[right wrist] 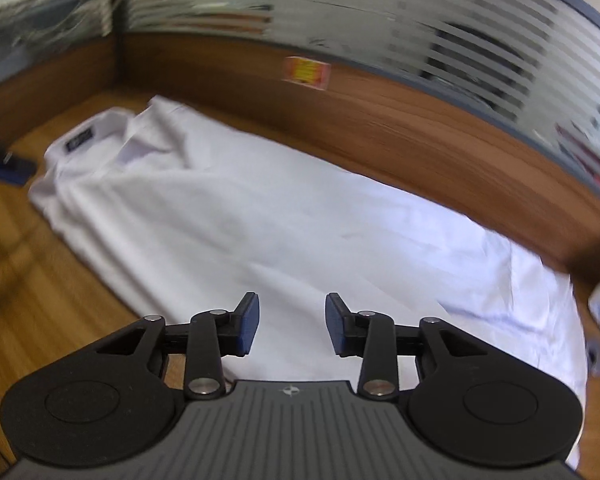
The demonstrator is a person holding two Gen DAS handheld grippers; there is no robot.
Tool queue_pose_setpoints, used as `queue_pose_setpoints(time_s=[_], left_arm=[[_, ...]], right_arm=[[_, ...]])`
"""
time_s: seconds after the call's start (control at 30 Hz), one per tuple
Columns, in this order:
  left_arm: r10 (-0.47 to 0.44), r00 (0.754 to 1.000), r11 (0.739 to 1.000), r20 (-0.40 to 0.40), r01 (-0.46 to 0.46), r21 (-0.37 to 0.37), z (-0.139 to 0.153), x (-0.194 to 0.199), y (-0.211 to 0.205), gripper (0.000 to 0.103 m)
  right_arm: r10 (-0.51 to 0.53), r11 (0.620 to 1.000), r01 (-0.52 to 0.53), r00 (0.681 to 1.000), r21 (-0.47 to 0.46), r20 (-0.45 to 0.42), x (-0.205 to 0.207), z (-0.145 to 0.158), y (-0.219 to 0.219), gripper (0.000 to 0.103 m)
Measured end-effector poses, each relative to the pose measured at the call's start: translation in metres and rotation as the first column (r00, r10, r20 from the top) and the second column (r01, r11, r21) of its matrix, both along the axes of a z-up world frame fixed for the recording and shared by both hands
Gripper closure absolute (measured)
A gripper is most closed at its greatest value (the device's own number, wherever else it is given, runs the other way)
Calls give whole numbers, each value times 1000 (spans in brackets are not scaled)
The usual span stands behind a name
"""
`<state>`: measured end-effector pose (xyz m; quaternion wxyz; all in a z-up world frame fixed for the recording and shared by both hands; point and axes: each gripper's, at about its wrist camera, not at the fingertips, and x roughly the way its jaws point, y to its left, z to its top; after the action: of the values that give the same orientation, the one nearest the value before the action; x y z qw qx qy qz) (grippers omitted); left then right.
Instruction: Fold clothes
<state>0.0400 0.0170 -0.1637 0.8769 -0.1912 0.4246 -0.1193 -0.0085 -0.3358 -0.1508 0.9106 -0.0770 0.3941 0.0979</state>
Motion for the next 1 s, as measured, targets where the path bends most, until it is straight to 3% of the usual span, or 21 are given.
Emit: queue_pose_setpoints(time_s=[0.13,0.37,0.57,0.7,0.77,0.9,1.0], left_arm=[[-100,994,991,43,96,93,7,4,-26,58],[-117,992,981,46,108,158,-7,22,-40,61],[-179,983,966,39,168,197,-10,18,-24,62],[-132,991,971,-6,130,203,-22,25,-13,62],[-96,995,977,-29,99,189,-28,29,-9,59],[-20,997,989,-71,30,146,-38,34,-4,58],[-12,997,988,-73,23,150,-39,34,-5,57]], right_arm=[[-20,1000,20,1000,16,-11,4,-6,-10,52],[-18,1000,17,998,-25,-59,7,-23,-15,52],[-162,986,159,985,-55,-55,-12,-24,-51,52],[-308,950,305,950,-68,-50,-27,-25,-83,50],[-380,924,376,924,-69,-49,-34,-27,-99,45],[-496,868,494,867,-47,-45,-46,-28,-130,45],[-560,829,559,828,-31,-33,-50,-26,-152,42]])
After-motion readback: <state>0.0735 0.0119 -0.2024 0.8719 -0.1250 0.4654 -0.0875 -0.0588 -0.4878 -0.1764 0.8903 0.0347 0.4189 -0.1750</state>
